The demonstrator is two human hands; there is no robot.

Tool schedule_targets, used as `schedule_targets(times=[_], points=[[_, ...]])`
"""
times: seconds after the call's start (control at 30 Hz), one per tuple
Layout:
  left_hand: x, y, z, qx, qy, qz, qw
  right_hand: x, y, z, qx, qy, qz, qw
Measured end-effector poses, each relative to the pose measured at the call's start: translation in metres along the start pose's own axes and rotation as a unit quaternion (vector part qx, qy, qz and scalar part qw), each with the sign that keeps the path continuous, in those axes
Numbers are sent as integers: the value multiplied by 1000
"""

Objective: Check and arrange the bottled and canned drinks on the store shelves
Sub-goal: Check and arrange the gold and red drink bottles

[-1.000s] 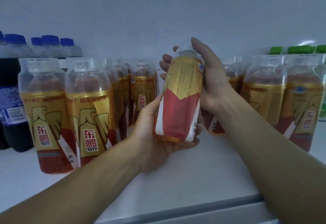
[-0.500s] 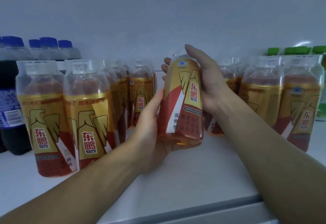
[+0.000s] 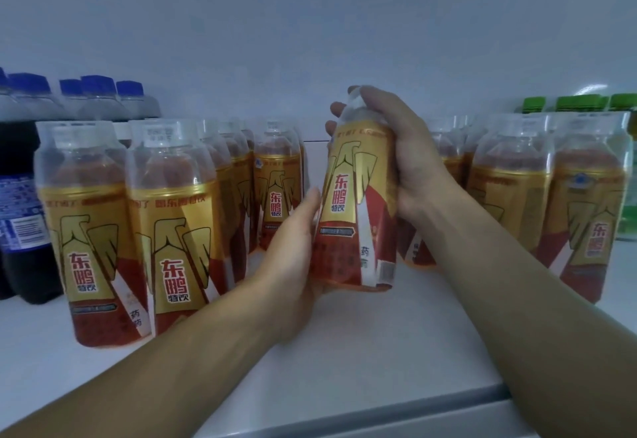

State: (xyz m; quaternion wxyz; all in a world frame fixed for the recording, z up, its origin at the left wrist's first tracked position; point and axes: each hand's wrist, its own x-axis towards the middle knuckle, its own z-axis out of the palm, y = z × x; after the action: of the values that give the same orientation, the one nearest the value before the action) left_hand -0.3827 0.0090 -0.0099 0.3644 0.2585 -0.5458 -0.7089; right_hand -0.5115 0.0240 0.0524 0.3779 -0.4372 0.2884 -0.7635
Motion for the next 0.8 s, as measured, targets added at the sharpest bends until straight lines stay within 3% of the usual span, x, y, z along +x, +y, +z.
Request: schedule_targets(times=[0.1,0.17,0.3,0.4,0.57,0.73,0.8], points=[[2,2,-1,16,42,42,998,3,4,1,-49,31,-58,997],[3,2,-2,15,52,41,998,3,6,2,-47,19,-46,998],[-2,0,-3,-19,-31,-24,999,0,-2,0,13,-33,23,999],[3,-1,-1,5,-25,-10,1000,3,-1,-3,-3,-8,-4,1000],[14,4,2,18,36,32,999,8,7,-6,-134,29,-67,988],[1,1,0,-70,-29,-27,997,7,8,-5,1,-43,43,998],[-1,1,0,-54,-44,-38,997,6,7,-5,2,-41,38,998]])
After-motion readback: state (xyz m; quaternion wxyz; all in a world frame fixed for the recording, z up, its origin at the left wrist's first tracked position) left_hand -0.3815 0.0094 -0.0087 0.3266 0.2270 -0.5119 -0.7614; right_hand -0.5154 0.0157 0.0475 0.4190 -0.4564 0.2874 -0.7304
